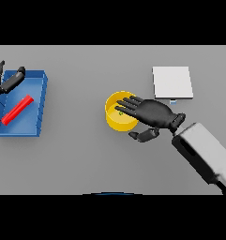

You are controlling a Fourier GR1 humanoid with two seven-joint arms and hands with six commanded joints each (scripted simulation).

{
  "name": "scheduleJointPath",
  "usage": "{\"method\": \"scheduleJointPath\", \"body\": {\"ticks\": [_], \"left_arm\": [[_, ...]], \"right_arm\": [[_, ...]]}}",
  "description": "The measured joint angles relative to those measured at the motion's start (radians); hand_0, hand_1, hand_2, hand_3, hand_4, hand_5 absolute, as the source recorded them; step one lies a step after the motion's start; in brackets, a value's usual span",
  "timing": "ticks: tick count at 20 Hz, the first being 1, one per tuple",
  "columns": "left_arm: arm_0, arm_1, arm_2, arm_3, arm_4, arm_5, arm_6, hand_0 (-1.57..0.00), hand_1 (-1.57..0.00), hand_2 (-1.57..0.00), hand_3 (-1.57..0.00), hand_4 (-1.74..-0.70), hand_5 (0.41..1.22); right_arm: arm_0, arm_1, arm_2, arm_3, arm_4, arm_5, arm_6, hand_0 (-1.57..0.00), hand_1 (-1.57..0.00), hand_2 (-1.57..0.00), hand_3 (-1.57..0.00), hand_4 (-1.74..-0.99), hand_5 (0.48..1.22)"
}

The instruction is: Pick up the red beaker and tilt it to pour out 1 green nut into yellow bowl. Pick up the yellow bowl and place it on the metallic measuring scale.

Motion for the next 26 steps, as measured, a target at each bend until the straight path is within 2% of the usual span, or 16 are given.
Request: {"method": "scheduleJointPath", "body": {"ticks": [2,5,6,9,12,17,18,19,20,21,23,25,26], "left_arm": [[-0.014,-0.007,0.002,0.016,-0.001,-0.004,0.001,0.00,0.00,0.00,0.00,-0.72,0.687],[0.008,0.007,0.009,-0.008,0.008,-0.002,-0.020,0.00,0.00,0.00,0.00,-0.72,0.686],[0.009,0.005,0.013,-0.001,0.013,-0.006,-0.024,0.00,0.00,0.00,0.00,-0.72,0.688],[0.021,0.015,0.012,-0.031,0.021,0.001,-0.007,0.00,0.00,0.00,0.00,-0.72,0.688],[0.015,0.003,0.013,-0.001,0.015,-0.001,-0.023,0.00,0.00,0.00,0.00,-0.72,0.684],[0.020,0.015,0.025,-0.010,0.027,-0.008,-0.036,0.00,0.00,0.00,0.00,-0.72,0.685],[0.019,0.017,0.021,-0.015,0.024,-0.008,-0.029,0.00,0.00,0.00,0.00,-0.71,0.686],[0.017,0.013,0.019,-0.012,0.023,-0.008,-0.028,0.00,0.00,0.00,0.00,-0.71,0.689],[0.021,0.018,0.019,-0.013,0.022,-0.009,-0.027,0.00,0.00,0.00,0.00,-0.71,0.691],[0.030,0.019,0.023,-0.017,0.026,-0.005,-0.039,0.00,0.00,0.00,0.00,-0.72,0.692],[0.028,0.020,0.027,-0.016,0.029,-0.007,-0.041,0.00,0.00,0.00,0.00,-0.72,0.692],[0.017,0.017,0.018,-0.014,0.021,-0.010,-0.029,0.00,0.00,0.00,0.00,-0.72,0.696],[0.026,0.013,0.024,-0.017,0.028,-0.006,-0.047,0.00,0.00,0.00,0.00,-0.72,0.696]], "right_arm": [[-0.039,0.005,0.038,0.052,0.026,0.024,-0.020,0.00,0.00,0.00,0.00,-1.223,0.705],[-0.097,0.020,0.082,0.107,0.064,0.064,0.002,0.00,0.00,0.00,0.00,-1.226,0.702],[-0.112,0.023,0.097,0.132,0.074,0.068,-0.013,0.00,0.00,0.00,0.00,-1.231,0.703],[-0.166,0.047,0.120,0.205,0.093,0.085,-0.004,0.00,0.00,0.00,0.00,-1.259,0.714],[-0.209,0.059,0.149,0.245,0.110,0.120,-0.010,0.00,0.00,0.00,0.00,-1.275,0.735],[-0.211,0.083,0.151,0.286,0.101,0.138,0.001,0.00,0.00,0.00,-0.02,-1.319,0.787],[-0.212,0.092,0.146,0.296,0.099,0.146,0.023,0.00,-0.02,-0.02,-0.04,-1.336,0.810],[-0.217,0.097,0.141,0.293,0.093,0.158,0.032,-0.11,-0.10,-0.09,-0.10,-1.360,0.842],[-0.207,0.105,0.144,0.293,0.094,0.164,0.047,-0.29,-0.24,-0.18,-0.17,-1.387,0.873],[-0.206,0.098,0.146,0.288,0.094,0.167,0.036,-0.54,-0.47,-0.31,-0.26,-1.420,0.943],[-0.212,0.084,0.158,0.292,0.109,0.152,0.011,-0.91,-0.87,-0.69,-0.46,-1.512,1.043],[-0.208,0.083,0.156,0.285,0.098,0.155,0.003,-1.15,-1.12,-1.01,-0.72,-1.586,1.107],[-0.200,0.076,0.156,0.280,0.095,0.140,-0.007,-1.23,-1.21,-1.12,-0.83,-1.614,1.130]]}}
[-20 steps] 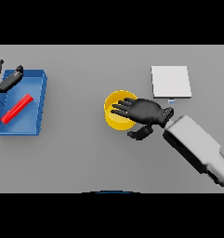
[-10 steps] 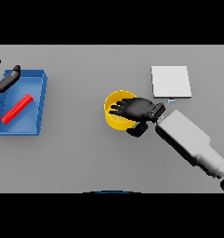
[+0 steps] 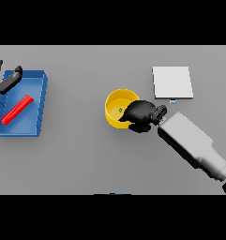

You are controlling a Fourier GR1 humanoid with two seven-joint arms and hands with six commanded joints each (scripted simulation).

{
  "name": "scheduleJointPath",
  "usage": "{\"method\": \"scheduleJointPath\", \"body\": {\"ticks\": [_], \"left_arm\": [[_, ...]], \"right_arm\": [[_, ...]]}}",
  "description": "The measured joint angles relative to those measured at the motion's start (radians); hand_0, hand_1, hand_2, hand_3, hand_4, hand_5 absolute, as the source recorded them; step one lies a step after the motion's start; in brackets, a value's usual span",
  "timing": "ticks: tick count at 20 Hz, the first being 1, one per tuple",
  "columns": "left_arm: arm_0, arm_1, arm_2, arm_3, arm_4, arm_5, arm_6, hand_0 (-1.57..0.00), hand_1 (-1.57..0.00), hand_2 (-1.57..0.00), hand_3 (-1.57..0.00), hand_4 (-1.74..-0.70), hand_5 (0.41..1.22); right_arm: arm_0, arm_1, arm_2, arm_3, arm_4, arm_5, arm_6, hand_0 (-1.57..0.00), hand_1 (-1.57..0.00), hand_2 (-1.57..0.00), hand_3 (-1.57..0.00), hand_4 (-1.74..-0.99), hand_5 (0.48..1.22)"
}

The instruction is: Pick up the red beaker and tilt it to pour out 1 green nut into yellow bowl. Pick up the yellow bowl and place it on the metallic measuring scale.

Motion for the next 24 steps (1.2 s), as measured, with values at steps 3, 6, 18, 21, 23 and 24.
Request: {"method": "scheduleJointPath", "body": {"ticks": [3,6,18,21,23,24], "left_arm": [[-0.012,0.006,0.000,0.003,-0.003,0.000,0.017,0.00,0.00,0.00,0.00,-0.72,0.694],[-0.014,0.006,-0.006,0.006,-0.006,-0.010,0.017,0.00,0.00,0.00,0.00,-0.72,0.696],[-0.003,0.004,-0.010,0.012,-0.011,-0.011,0.015,0.00,0.00,0.00,0.00,-0.72,0.686],[-0.001,0.007,-0.016,-0.008,-0.014,-0.008,0.016,0.00,0.00,0.00,0.00,-0.72,0.686],[-0.010,0.011,-0.008,-0.006,-0.004,-0.012,0.032,0.00,0.00,0.00,0.00,-0.72,0.688],[-0.003,0.018,-0.012,-0.028,-0.008,-0.005,0.029,0.00,0.00,0.00,0.00,-0.72,0.694]], "right_arm": [[-0.024,-0.003,0.009,0.022,-0.002,-0.009,-0.035,-1.40,-1.39,-1.22,-1.12,-1.676,1.174],[-0.020,-0.001,0.007,0.011,0.000,-0.031,-0.020,-1.48,-1.48,-1.29,-1.23,-1.708,1.197],[-0.017,-0.086,-0.115,-0.152,-0.096,0.066,0.043,-1.56,-1.56,-1.43,-1.19,-1.739,1.219],[-0.016,-0.107,-0.145,-0.167,-0.085,0.046,0.092,-1.57,-1.57,-1.50,-1.16,-1.740,1.220],[-0.010,-0.113,-0.155,-0.200,-0.093,0.061,0.104,-1.56,-1.57,-1.52,-1.16,-1.740,1.220],[0.000,-0.127,-0.162,-0.202,-0.089,0.054,0.096,-1.56,-1.57,-1.53,-1.16,-1.740,1.220]]}}
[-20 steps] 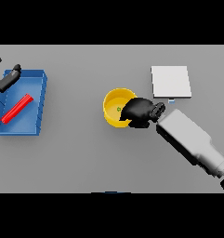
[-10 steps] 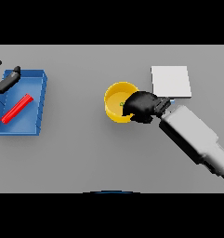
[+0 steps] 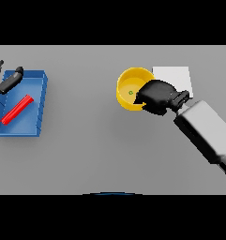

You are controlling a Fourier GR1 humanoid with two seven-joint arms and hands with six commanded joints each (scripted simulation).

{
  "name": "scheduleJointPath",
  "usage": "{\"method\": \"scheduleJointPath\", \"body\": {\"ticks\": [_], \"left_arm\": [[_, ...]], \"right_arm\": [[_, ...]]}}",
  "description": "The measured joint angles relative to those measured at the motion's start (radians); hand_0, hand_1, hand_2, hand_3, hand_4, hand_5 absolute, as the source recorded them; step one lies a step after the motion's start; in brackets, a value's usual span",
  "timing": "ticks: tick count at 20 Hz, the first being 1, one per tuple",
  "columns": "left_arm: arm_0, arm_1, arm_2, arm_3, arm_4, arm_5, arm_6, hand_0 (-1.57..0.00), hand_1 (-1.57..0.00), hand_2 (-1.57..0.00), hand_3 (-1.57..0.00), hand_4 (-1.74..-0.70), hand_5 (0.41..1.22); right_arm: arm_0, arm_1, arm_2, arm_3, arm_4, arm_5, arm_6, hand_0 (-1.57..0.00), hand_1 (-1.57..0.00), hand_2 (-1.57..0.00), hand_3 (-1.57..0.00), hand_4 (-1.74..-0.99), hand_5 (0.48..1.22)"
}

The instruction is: Pick up the red beaker and tilt it to pour out 1 green nut into yellow bowl. Pick up the yellow bowl and place it on the metallic measuring scale.

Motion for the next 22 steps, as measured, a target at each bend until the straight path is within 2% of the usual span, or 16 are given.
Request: {"method": "scheduleJointPath", "body": {"ticks": [1,3,6,9,13,14,15,19,22], "left_arm": [[-0.005,0.001,0.003,0.005,0.001,0.001,0.007,0.00,0.00,0.00,0.00,-0.72,0.698],[0.011,0.011,0.005,-0.011,0.006,0.000,-0.003,0.00,0.00,0.00,0.00,-0.73,0.710],[-0.006,0.008,0.007,0.004,0.004,-0.001,0.017,0.00,0.00,0.00,0.00,-0.73,0.717],[0.009,0.013,0.001,-0.016,0.005,0.012,0.043,0.00,0.00,0.00,0.00,-0.73,0.727],[0.009,0.019,0.008,-0.031,0.015,0.012,0.048,0.00,0.00,0.00,0.00,-0.73,0.735],[0.008,0.019,0.004,-0.027,0.010,0.012,0.055,0.00,0.00,0.00,0.00,-0.73,0.734],[0.011,0.031,0.002,-0.044,0.012,0.012,0.071,0.00,0.00,0.00,0.00,-0.72,0.732],[0.016,0.035,0.005,-0.037,0.010,0.002,0.046,0.00,0.00,0.00,0.00,-0.72,0.714],[0.016,0.028,-0.002,-0.052,0.004,0.027,0.071,0.00,0.00,0.00,0.00,-0.73,0.710]], "right_arm": [[-0.012,-0.003,-0.015,0.003,0.000,0.000,0.019,-1.56,-1.57,-1.51,-1.15,-1.741,1.220],[-0.020,-0.031,-0.031,0.029,0.008,-0.026,-0.005,-1.57,-1.57,-1.53,-1.15,-1.741,1.221],[-0.035,-0.037,-0.058,0.097,0.017,-0.082,-0.013,-1.57,-1.57,-1.53,-1.15,-1.741,1.221],[-0.053,-0.042,-0.091,0.182,0.018,-0.122,-0.005,-1.57,-1.57,-1.54,-1.14,-1.741,1.221],[-0.069,-0.058,-0.111,0.295,0.029,-0.187,-0.042,-1.57,-1.57,-1.54,-1.15,-1.741,1.221],[-0.079,-0.051,-0.117,0.329,0.033,-0.200,-0.027,-1.57,-1.57,-1.54,-1.15,-1.741,1.221],[-0.088,-0.048,-0.119,0.375,0.039,-0.213,-0.030,-1.57,-1.57,-1.52,-1.16,-1.741,1.221],[-0.103,-0.030,-0.131,0.496,0.050,-0.272,-0.054,-1.57,-1.57,-1.46,-1.27,-1.741,1.221],[-0.127,-0.013,-0.156,0.581,0.048,-0.288,-0.070,-1.57,-1.57,-1.43,-1.33,-1.741,1.221]]}}
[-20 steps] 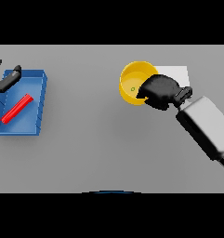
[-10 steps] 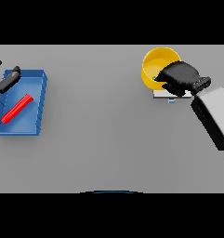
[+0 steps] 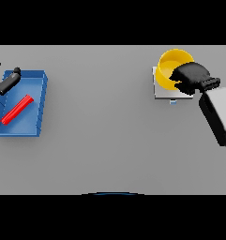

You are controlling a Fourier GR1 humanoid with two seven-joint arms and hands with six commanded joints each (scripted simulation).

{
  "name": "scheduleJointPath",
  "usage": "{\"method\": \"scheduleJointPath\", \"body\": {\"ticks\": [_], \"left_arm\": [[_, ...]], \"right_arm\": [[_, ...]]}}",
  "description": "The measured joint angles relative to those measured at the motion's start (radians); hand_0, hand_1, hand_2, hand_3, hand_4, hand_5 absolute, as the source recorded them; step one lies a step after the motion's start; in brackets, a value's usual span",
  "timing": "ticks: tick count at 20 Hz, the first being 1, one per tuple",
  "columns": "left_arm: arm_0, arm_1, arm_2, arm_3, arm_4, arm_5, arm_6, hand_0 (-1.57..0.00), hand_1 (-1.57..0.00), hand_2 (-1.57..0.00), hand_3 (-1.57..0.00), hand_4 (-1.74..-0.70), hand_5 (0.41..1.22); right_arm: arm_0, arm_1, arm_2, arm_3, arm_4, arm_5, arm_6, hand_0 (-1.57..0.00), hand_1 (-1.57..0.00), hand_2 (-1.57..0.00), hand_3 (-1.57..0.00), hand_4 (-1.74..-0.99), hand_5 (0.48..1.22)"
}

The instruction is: Pick up the red beaker and tilt it to pour out 1 green nut into yellow bowl. Pick up the yellow bowl and place it on the metallic measuring scale.

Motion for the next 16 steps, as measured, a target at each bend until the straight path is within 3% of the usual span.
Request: {"method": "scheduleJointPath", "body": {"ticks": [4,6,8,9,10,11,13,16], "left_arm": [[-0.004,-0.005,0.006,0.026,0.006,-0.022,-0.017,0.00,0.00,0.00,0.00,-0.73,0.713],[-0.009,-0.009,0.002,0.039,0.002,-0.026,-0.014,0.00,0.00,0.00,0.00,-0.73,0.712],[-0.008,-0.007,0.002,0.031,0.000,-0.022,-0.022,0.00,0.00,0.00,0.00,-0.73,0.715],[-0.007,-0.012,-0.003,0.027,-0.003,-0.020,-0.020,0.00,0.00,0.00,0.00,-0.73,0.717],[-0.002,-0.006,0.001,0.028,0.002,-0.025,-0.026,0.00,0.00,0.00,0.00,-0.73,0.720],[-0.010,-0.012,0.002,0.039,0.003,-0.026,-0.018,0.00,0.00,0.00,0.00,-0.73,0.723],[-0.009,-0.016,0.005,0.045,0.004,-0.024,-0.025,0.00,0.00,0.00,0.00,-0.73,0.729],[-0.005,-0.013,0.006,0.046,0.006,-0.032,-0.032,0.00,0.00,0.00,0.00,-0.73,0.712]], "right_arm": [[-0.013,0.021,-0.025,0.080,-0.009,0.000,-0.030,-1.53,-1.57,-1.38,-1.44,-1.741,1.221],[-0.018,0.039,-0.033,0.086,-0.015,0.025,-0.001,-1.42,-1.57,-1.36,-1.49,-1.741,1.221],[-0.017,0.035,-0.034,0.086,-0.008,0.026,-0.019,-1.40,-1.57,-1.39,-1.36,-1.741,1.221],[-0.020,0.034,-0.036,0.091,-0.005,0.033,-0.019,-1.33,-1.46,-1.42,-1.20,-1.741,1.221],[-0.026,0.040,-0.042,0.099,-0.005,0.036,-0.018,-1.13,-1.32,-1.33,-1.06,-1.701,1.221],[-0.019,0.030,-0.050,0.096,-0.010,0.038,-0.042,-0.90,-1.15,-1.19,-0.94,-1.660,1.143],[-0.020,0.033,-0.063,0.114,-0.020,0.048,-0.021,-0.58,-0.83,-0.91,-0.74,-1.588,1.016],[-0.030,0.030,-0.060,0.135,-0.015,0.064,-0.014,-0.29,-0.48,-0.60,-0.57,-1.517,0.902]]}}
